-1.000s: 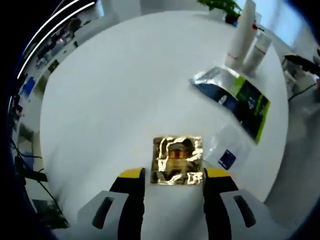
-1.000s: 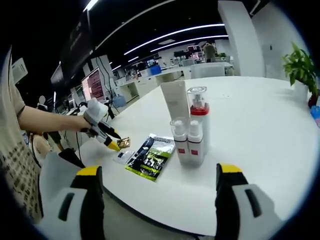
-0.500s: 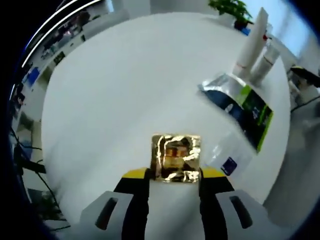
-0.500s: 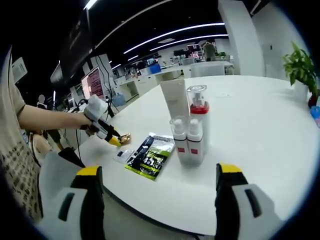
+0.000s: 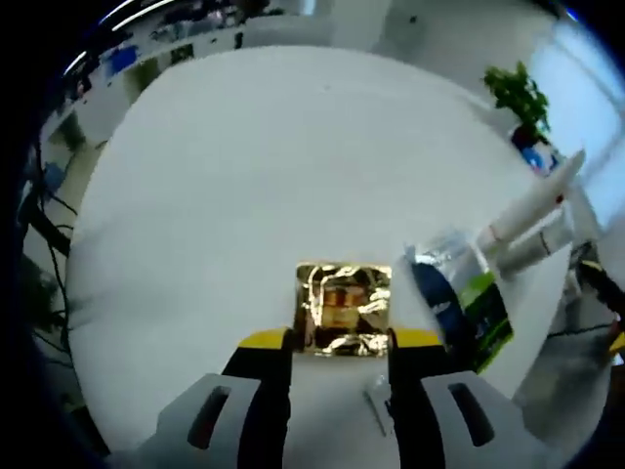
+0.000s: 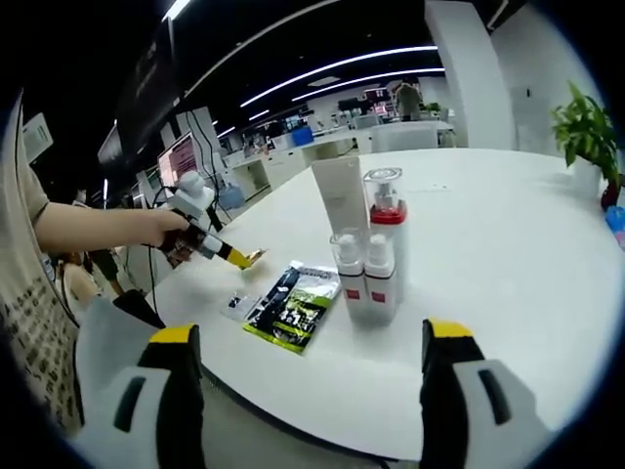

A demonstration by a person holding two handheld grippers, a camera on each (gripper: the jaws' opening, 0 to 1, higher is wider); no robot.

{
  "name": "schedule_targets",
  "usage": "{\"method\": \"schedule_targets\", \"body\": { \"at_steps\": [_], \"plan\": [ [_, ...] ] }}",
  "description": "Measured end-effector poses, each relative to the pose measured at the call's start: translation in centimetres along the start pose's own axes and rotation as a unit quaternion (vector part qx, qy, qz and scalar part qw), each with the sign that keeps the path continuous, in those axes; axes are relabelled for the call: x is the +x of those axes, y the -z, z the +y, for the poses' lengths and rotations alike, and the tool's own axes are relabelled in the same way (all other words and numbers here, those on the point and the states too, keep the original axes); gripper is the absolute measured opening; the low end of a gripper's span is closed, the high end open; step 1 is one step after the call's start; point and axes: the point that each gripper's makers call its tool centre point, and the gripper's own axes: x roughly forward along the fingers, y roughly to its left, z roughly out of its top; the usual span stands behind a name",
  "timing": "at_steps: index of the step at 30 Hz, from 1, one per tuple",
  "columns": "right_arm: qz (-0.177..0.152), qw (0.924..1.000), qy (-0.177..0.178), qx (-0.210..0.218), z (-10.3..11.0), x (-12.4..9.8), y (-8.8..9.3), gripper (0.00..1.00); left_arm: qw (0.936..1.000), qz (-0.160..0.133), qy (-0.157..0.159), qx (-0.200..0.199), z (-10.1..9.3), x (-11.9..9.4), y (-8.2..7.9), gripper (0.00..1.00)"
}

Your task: Arrange the skincare products in the storage area until every visible bottle or jar stands upright without overlapping.

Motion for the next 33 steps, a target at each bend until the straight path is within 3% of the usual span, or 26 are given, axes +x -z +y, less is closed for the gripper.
{"method": "schedule_targets", "body": {
  "at_steps": [10, 16, 22, 26, 33],
  "plan": [
    [-0.003, 1.0, 0.002, 0.002, -0.1, 0.0, -0.1, 0.94, 0.9982, -0.001, -0.037, -0.048, -1.6, 0.9, 0.7, 0.37],
    [-0.004, 1.0, 0.001, 0.003, -0.2, 0.0, -0.1, 0.94, 0.9924, -0.018, -0.061, -0.105, -2.1, 1.0, 1.1, 0.37],
    [-0.006, 1.0, 0.001, 0.003, -0.2, 0.0, 0.0, 0.94, 0.9872, -0.025, -0.084, -0.133, -2.8, 1.4, 1.7, 0.37],
    [-0.007, 1.0, 0.001, 0.005, -0.2, -0.1, -0.1, 0.94, 0.9843, -0.042, -0.114, -0.128, -2.6, 1.4, 1.6, 0.37],
    [-0.009, 0.9999, 0.001, 0.005, -0.2, -0.1, -0.2, 0.94, 0.9828, -0.045, -0.121, -0.133, -2.9, 2.1, 1.8, 0.37]
  ]
}}
